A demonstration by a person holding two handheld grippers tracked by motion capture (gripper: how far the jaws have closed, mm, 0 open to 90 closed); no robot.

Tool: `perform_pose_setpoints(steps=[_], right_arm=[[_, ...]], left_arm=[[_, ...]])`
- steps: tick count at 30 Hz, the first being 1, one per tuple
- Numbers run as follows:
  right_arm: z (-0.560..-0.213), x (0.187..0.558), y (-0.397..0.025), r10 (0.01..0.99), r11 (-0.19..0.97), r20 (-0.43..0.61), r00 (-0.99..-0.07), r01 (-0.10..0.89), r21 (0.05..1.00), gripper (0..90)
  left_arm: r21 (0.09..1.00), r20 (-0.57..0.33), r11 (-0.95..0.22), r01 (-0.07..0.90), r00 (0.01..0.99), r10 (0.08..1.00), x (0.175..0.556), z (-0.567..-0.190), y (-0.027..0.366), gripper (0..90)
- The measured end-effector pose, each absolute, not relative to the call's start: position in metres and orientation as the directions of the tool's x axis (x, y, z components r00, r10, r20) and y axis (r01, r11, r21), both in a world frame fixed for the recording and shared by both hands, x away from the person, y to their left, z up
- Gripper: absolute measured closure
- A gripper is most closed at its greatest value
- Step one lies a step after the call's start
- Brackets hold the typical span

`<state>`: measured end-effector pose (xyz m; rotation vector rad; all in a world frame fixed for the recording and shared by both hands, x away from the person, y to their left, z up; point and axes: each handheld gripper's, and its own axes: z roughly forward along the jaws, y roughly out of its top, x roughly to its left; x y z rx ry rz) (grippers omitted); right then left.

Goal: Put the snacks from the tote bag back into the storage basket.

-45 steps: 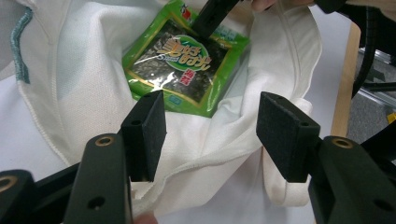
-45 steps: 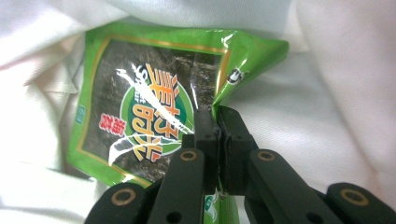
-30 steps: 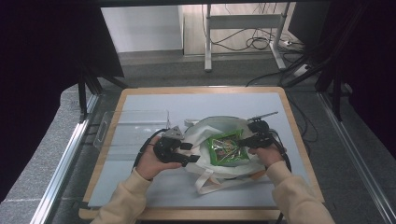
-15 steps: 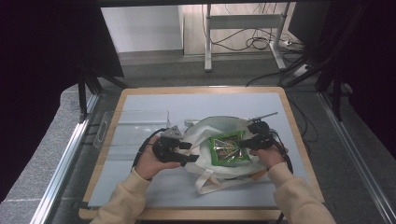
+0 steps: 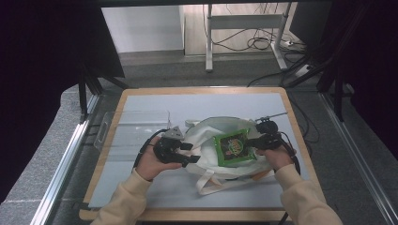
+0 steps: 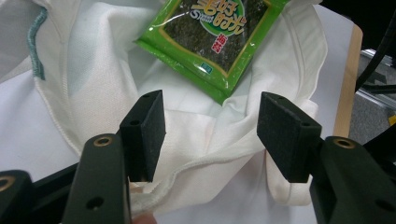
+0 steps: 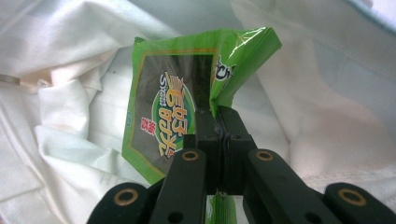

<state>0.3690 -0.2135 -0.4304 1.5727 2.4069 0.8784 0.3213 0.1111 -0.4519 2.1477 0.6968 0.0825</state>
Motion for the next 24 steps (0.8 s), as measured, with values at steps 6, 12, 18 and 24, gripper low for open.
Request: perform_pose_setpoints(steps=[6,12,18,24], right_arm=[[-0.417,0.364,-0.218,0.864,0.301,0.175,-0.471,0.764,0.570,88.5],[-0.404,0.359,-0.223,0.857,0.287,0.179,-0.483,0.737,0.612,88.5],[-0.393,0.354,-0.224,0.830,0.305,0.174,-0.530,0.692,0.654,88.5],[-0.390,0.354,-0.224,0.807,0.309,0.182,-0.561,0.666,0.679,88.5]], left_arm=[[0.753,-0.181,-0.480,0.451,0.842,0.508,0.321,-0.452,0.111,41.6],[0.751,-0.175,-0.487,0.446,0.846,0.504,0.321,-0.451,0.112,41.7],[0.757,-0.178,-0.476,0.449,0.841,0.511,0.321,-0.451,0.113,41.6],[0.756,-0.179,-0.472,0.453,0.838,0.516,0.321,-0.450,0.114,41.5]])
